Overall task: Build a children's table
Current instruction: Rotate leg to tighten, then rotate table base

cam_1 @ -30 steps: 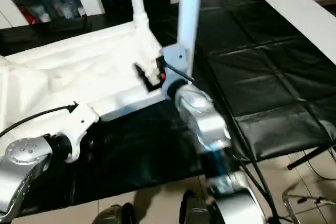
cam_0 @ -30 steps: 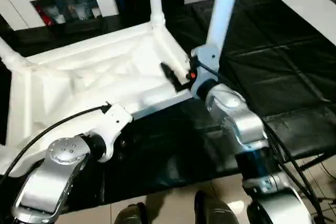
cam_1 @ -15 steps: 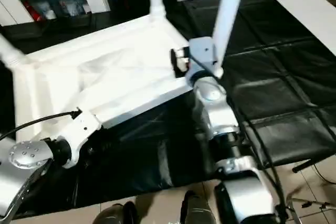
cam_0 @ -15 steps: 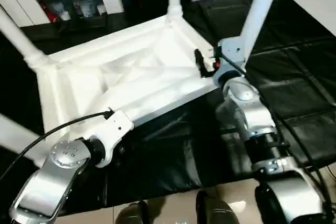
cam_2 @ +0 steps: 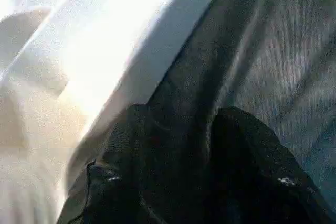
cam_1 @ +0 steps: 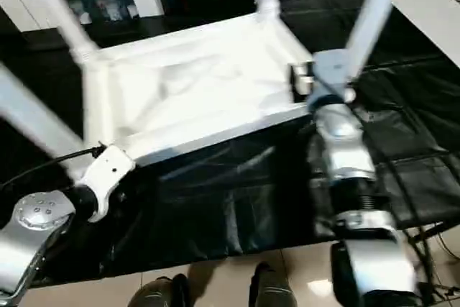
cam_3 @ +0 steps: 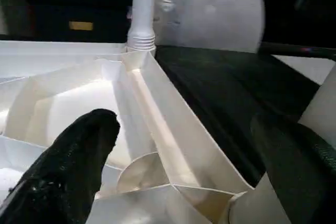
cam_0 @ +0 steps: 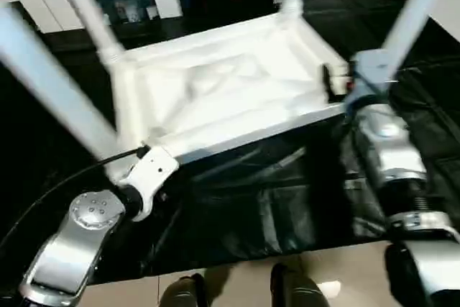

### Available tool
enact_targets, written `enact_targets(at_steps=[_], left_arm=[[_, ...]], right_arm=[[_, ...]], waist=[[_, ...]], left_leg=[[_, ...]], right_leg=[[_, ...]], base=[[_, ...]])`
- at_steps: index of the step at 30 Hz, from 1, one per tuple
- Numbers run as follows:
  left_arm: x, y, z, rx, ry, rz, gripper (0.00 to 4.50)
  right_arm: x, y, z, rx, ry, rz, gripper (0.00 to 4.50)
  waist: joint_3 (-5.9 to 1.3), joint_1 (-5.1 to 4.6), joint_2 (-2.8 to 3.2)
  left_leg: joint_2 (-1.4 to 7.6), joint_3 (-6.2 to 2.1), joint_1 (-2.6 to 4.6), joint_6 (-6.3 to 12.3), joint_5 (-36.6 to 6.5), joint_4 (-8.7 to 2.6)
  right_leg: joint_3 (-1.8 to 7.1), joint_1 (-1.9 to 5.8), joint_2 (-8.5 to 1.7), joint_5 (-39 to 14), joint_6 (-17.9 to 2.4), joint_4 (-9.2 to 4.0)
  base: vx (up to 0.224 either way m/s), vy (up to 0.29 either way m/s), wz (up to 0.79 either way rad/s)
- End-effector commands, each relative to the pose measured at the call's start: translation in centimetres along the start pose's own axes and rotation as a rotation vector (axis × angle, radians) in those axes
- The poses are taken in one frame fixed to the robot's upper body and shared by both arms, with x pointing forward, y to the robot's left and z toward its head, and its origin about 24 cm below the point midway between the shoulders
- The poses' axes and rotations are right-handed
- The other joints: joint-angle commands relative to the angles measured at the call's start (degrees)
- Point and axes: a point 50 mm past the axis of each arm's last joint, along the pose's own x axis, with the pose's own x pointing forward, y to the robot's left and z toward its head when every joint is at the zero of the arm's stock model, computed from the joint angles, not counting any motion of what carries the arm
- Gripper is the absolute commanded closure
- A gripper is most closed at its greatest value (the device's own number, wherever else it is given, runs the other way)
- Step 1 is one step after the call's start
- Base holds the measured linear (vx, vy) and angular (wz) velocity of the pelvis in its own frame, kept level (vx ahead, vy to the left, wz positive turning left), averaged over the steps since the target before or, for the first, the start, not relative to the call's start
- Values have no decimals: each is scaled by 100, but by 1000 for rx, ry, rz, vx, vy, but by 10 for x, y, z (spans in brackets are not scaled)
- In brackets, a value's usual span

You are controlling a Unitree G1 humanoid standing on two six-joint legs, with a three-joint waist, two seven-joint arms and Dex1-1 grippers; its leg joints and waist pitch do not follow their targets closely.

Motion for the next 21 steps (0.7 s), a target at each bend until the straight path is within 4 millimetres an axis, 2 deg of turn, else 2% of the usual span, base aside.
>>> enact_targets(at_steps=[1,2,3,4,5,6,7,8,9,10,11,12,13,14,15,16,17,18,21], left_arm=[[-3,4,1,-40,-63,61,220],[-3,2,2,-76,-100,69,220],[-4,0,2,-104,-124,75,200],[-6,-2,3,-148,-169,92,200],[-7,-2,3,-159,-181,97,190],[-10,-2,5,-197,-240,130,183],[-11,-2,5,-202,-251,137,174],[-14,-2,5,-212,-277,157,165],[-18,-3,3,-221,-285,194,160],[-20,-4,2,-229,-289,221,146],[-25,-6,-1,-253,-301,266,132],[-27,-7,-1,-266,-310,286,122],[-29,-8,-1,-279,-320,305,115],[-35,-8,-3,-296,-338,369,115],[-35,-8,-3,-297,-338,371,99],[-38,-10,-4,-307,-344,389,99],[-41,-12,-6,-314,-348,403,79],[-43,-15,-8,-320,-351,414,73],[-50,-19,-12,-344,-359,446,61]], right_arm=[[-3,-9,1,40,-25,-7,0],[-5,-6,3,58,-44,27,0],[-7,-4,4,70,-59,53,0],[-13,3,7,98,-84,135,0],[-14,6,8,106,-91,158,0],[-23,16,10,149,-118,281,0],[-26,18,11,158,-120,306,0],[-32,23,11,182,-121,369,0],[-41,29,10,189,-122,431,0],[-47,33,10,193,-124,473,0],[-60,42,9,216,-123,550,0],[-65,47,8,222,-123,574,0],[-70,51,8,226,-123,597,0],[-82,60,7,229,-127,649,0],[-83,61,7,229,-125,652,0],[-89,66,5,230,-102,675,0],[-94,69,3,235,-79,697,0],[-100,73,3,247,-63,721,0],[-112,78,0,254,-32,767,0]], waist=[[-452,-59,-62],[-466,-61,-76],[-470,-61,-72],[-461,-49,-21],[-467,-58,-69],[-491,-62,-53],[-503,-66,-57],[-463,-66,-37],[-455,-64,-33],[-444,-57,-48],[-413,-57,-45],[-376,-42,-33],[-364,-42,-44],[-337,-36,-53],[-335,-36,-54],[-299,-26,-58],[-279,-37,-65],[-266,-30,-69],[-236,-41,-57]], left_leg=[[90,-13,38,492,-1561,-363],[97,3,22,592,-1425,-352],[97,-1,15,637,-1371,-350],[105,-2,1,726,-1296,-347],[115,10,-26,838,-1213,-339],[117,-3,-35,934,-1084,-334],[123,4,-36,993,-1027,-321],[139,-5,-57,1069,-989,-340],[142,1,-53,1081,-1040,-342],[163,-2,-54,1088,-1065,-348],[171,1,-48,1023,-1226,-375],[181,4,-29,914,-1424,-395],[177,6,-27,854,-1472,-399],[173,-2,-14,737,-1689,-425],[167,-4,-4,678,-1758,-425],[162,-17,-1,581,-1906,-444],[148,-32,-4,491,-2077,-455],[138,-43,28,427,-2222,-456],[135,-70,26,348,-2414,-479]], right_leg=[[190,343,-210,-2663,-735,-389],[207,330,-207,-2431,-813,-373],[200,336,-198,-2335,-861,-353],[198,336,-201,-2224,-909,-346],[203,353,-200,-2071,-938,-350],[194,360,-182,-1962,-992,-330],[202,368,-184,-1833,-1018,-325],[196,347,-166,-1755,-1056,-329],[195,341,-168,-1825,-1046,-341],[199,348,-171,-1871,-998,-353],[197,323,-166,-2144,-948,-380],[202,308,-170,-2434,-839,-421],[205,297,-165,-2584,-757,-452],[197,270,-168,-2956,-630,-487],[196,262,-160,-3080,-563,-501],[199,241,-167,-3354,-418,-540],[187,230,-166,-3638,-278,-571],[187,193,-174,-3858,-156,-611],[171,172,-172,-4066,25,-656]], base=[[0,0,0],[0,0,0],[0,0,0],[0,0,0],[0,0,0],[0,0,0],[0,0,0],[0,0,0],[0,0,0],[0,0,0],[0,0,0],[0,0,0],[0,0,0],[0,0,0],[0,0,0],[0,0,0],[0,0,0],[0,0,0],[0,0,0]])
